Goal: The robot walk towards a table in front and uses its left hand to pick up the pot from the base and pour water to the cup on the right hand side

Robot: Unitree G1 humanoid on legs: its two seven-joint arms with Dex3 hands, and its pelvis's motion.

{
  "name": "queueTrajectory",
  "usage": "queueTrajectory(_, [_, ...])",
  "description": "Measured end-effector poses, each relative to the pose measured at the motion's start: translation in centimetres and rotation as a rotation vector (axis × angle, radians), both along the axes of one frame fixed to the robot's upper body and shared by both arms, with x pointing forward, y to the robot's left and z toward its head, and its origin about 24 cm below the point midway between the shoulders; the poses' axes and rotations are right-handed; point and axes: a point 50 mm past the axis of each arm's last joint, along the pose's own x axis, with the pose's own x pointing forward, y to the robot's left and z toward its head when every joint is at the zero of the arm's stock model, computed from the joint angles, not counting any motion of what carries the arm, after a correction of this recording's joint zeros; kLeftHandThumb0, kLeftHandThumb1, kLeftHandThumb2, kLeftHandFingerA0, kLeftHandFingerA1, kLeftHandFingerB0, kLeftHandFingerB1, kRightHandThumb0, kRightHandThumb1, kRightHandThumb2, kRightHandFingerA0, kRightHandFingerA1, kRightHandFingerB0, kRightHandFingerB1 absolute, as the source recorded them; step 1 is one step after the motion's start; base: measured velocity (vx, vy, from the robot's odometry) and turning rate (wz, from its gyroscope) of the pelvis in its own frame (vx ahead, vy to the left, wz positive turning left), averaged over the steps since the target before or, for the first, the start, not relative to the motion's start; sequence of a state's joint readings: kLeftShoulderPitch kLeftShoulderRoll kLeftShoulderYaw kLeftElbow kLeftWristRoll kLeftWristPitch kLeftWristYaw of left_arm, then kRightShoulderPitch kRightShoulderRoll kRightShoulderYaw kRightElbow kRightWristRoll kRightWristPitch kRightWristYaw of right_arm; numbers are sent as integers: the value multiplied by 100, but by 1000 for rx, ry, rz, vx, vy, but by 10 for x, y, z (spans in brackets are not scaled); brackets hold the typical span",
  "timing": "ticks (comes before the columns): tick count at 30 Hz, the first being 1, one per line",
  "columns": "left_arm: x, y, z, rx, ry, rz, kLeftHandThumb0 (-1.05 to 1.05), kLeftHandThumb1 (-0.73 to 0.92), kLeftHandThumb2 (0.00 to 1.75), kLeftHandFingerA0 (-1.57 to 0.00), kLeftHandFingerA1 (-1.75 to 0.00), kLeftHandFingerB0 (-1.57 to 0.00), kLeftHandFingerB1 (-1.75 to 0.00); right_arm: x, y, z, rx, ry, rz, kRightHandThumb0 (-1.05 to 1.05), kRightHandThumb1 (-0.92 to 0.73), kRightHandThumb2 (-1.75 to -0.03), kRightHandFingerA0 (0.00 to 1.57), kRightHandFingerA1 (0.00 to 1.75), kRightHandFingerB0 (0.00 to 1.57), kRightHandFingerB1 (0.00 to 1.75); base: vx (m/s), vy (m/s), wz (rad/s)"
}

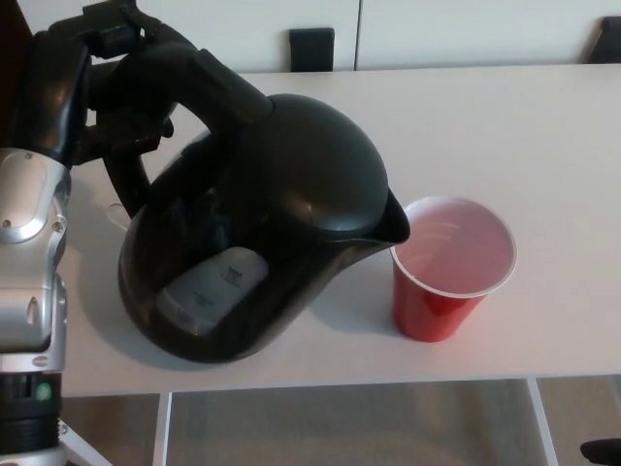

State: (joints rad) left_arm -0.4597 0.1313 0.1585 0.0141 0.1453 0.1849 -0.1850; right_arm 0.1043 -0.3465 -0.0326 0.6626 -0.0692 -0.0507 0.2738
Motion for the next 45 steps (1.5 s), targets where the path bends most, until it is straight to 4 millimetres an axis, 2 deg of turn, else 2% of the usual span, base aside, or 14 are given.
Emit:
queueTrajectory(1, [0, 0, 0, 1, 0, 2, -29, 65, 60, -47, -40, -26, -30, 0, 0, 0, 0, -1, 1, -40, -72, -61, 71, 56, 47, 46, 0, 0, 0])
queueTrajectory(2, [0, 0, 0, 3, 0, 5, -43, 51, 63, -18, -35, -13, -31, 1, 0, 0, 0, -2, 2, -40, -72, -61, 71, 56, 47, 46, 0, 0, 0])
queueTrajectory(3, [0, 1, -1, 1, 0, 10, -43, 51, 63, -18, -35, -13, -31, 1, 0, 0, 0, -2, 1, -40, -72, -61, 71, 56, 47, 46, 0, 0, 0])
queueTrajectory(4, [0, 1, -1, -2, 3, 13, -28, 39, 91, -1, -48, 0, -47, 1, 0, 0, 0, -3, 1, -40, -72, -60, 72, 57, 46, 46, 0, 0, 0])
queueTrajectory(17, [4, 4, -14, -11, 66, 40, -29, 36, 90, -1, -48, 0, -47, 3, 1, 2, -1, -9, 4, -39, -72, -61, 74, 58, 48, 45, 0, 0, 0])
queueTrajectory(18, [4, 4, -14, -12, 68, 41, -54, 45, 67, -17, -39, -11, -34, 3, 1, 2, -1, -8, 3, -38, -72, -61, 74, 59, 48, 46, 0, 0, 0])
queueTrajectory(21, [4, 5, -15, -11, 69, 44, -54, 45, 67, -18, -39, -12, -34, 3, 0, 2, -1, -7, 2, -39, -73, -61, 73, 58, 48, 46, 0, 0, 0])
queueTrajectory(22, [4, 5, -15, -10, 69, 45, -54, 45, 67, -19, -39, -12, -34, 4, 1, 2, -1, -9, 3, -39, -73, -61, 73, 58, 48, 46, 0, 0, 0])
queueTrajectory(23, [4, 5, -15, -10, 69, 47, -27, 35, 90, -8, -50, -6, -49, 5, 1, 2, -1, -10, 3, -39, -74, -61, 72, 57, 47, 45, 0, 0, 0])
queueTrajectory(24, [4, 5, -15, -10, 69, 48, -27, 35, 90, -8, -50, -6, -49, 5, 1, 2, -1, -11, 3, -39, -74, -61, 72, 57, 47, 45, 0, 0, 0])
queueTrajectory(25, [5, 5, -15, -8, 70, 47, -54, 45, 69, -21, -41, -13, -35, 5, 1, 2, -1, -12, 3, -40, -74, -61, 72, 55, 46, 44, 0, 0, 0])
queueTrajectory(35, [6, 7, -17, 32, 86, 47, -52, 44, 68, -27, -42, -15, -35, 8, 1, 4, -2, -17, 4, -40, -73, -62, 69, 55, 46, 45, 0, 0, 0])
queueTrajectory(41, [7, 12, -19, 168, 130, 30, -58, 45, 71, -23, -43, -9, -34, 9, 1, 4, -1, -20, 6, -39, -73, -62, 71, 57, 47, 46, 0, 0, 0])
queueTrajectory(45, [11, 15, -23, 349, 201, -13, -50, 44, 66, -28, -43, -16, -35, 10, 2, 4, -1, -20, 7, -41, -74, -61, 71, 55, 47, 45, 0, 0, 0])
